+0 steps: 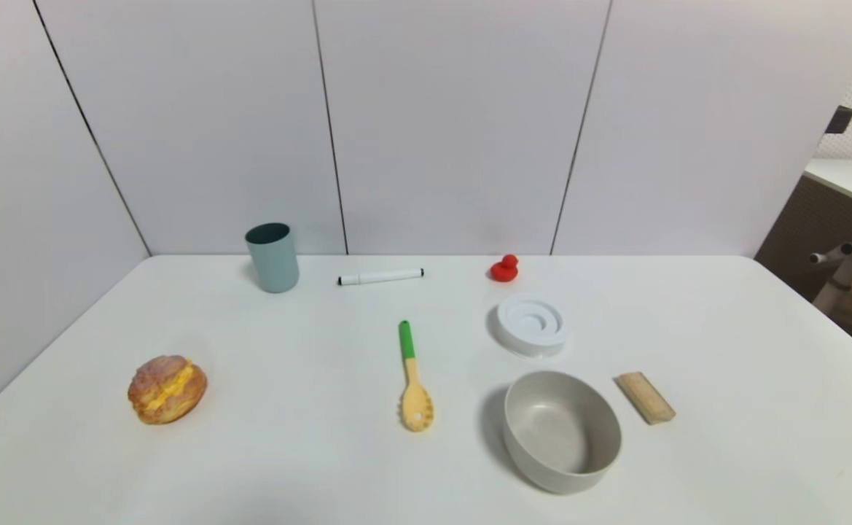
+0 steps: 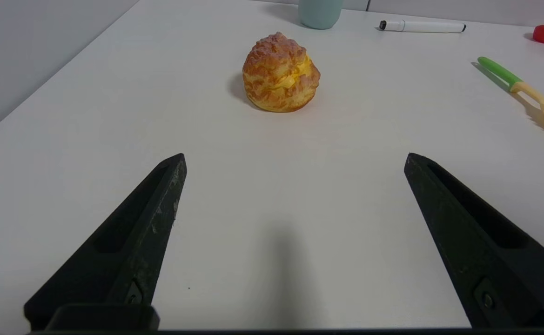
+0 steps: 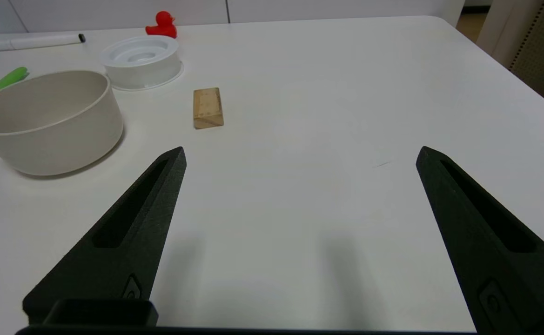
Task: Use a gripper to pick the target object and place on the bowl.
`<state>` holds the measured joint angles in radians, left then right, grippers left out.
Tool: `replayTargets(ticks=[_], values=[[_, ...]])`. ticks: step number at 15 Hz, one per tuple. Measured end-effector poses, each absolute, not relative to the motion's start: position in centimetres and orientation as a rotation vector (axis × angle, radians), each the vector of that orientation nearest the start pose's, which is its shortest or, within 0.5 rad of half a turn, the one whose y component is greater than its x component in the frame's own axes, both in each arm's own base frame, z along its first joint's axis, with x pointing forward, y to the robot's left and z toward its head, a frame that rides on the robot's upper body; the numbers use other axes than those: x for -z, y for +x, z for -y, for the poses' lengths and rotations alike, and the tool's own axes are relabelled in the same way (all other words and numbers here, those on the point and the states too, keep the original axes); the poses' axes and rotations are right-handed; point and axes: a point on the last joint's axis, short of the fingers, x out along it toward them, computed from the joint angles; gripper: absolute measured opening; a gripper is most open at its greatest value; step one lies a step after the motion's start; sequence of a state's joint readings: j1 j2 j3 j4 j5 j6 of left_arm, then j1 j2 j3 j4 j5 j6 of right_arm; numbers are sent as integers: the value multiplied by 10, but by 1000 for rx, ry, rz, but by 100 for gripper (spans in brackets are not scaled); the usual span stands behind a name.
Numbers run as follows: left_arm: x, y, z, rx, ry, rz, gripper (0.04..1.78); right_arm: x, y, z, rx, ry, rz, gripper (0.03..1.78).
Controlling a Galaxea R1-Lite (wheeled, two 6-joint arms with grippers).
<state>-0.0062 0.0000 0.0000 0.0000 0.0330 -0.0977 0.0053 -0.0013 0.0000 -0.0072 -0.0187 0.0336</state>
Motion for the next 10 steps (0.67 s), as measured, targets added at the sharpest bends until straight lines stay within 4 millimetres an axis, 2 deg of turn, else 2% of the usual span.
replayTargets(ticks=[10], values=[[-75, -23, -1, -24, -55, 1, 169, -76, -23, 1, 13, 34, 9, 171]])
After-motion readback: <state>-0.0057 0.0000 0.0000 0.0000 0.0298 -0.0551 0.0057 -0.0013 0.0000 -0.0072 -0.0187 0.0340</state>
